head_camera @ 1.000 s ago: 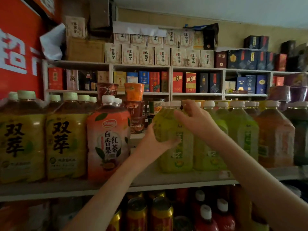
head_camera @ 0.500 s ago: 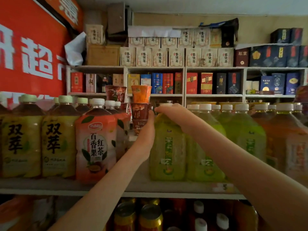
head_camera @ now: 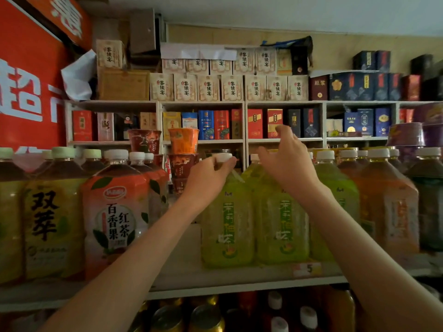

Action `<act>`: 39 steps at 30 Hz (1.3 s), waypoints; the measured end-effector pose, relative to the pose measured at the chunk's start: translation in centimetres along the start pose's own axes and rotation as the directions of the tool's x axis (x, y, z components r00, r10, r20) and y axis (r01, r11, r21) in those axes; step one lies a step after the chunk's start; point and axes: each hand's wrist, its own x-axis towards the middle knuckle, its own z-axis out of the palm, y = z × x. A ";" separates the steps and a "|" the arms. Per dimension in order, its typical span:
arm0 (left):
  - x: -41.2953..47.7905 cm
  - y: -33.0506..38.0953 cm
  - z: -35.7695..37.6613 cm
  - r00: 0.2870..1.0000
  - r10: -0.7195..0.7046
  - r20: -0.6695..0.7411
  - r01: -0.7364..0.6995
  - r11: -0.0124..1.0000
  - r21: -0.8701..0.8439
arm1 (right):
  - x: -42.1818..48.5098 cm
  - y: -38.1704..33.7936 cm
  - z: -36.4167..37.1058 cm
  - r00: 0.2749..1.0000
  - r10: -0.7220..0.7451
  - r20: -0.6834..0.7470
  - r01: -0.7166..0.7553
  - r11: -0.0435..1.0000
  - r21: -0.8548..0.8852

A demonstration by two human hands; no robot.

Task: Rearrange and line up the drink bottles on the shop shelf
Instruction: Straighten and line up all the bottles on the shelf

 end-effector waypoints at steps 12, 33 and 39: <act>-0.9 1.0 -3.3 1.000 0.005 0.013 -0.006 0.992 0.129 | -0.6 1.5 1.4 0.989 0.103 0.110 -0.084 0.982 -0.166; 0.2 3.1 -9.1 0.985 -0.097 0.140 -0.041 0.665 0.746 | -0.6 -2.7 4.1 0.926 -0.065 0.373 0.107 0.990 -0.092; 3.2 5.1 -9.5 0.951 -0.086 0.298 -0.163 0.679 0.716 | 3.1 -1.9 1.6 0.968 0.024 0.251 -0.046 0.995 0.085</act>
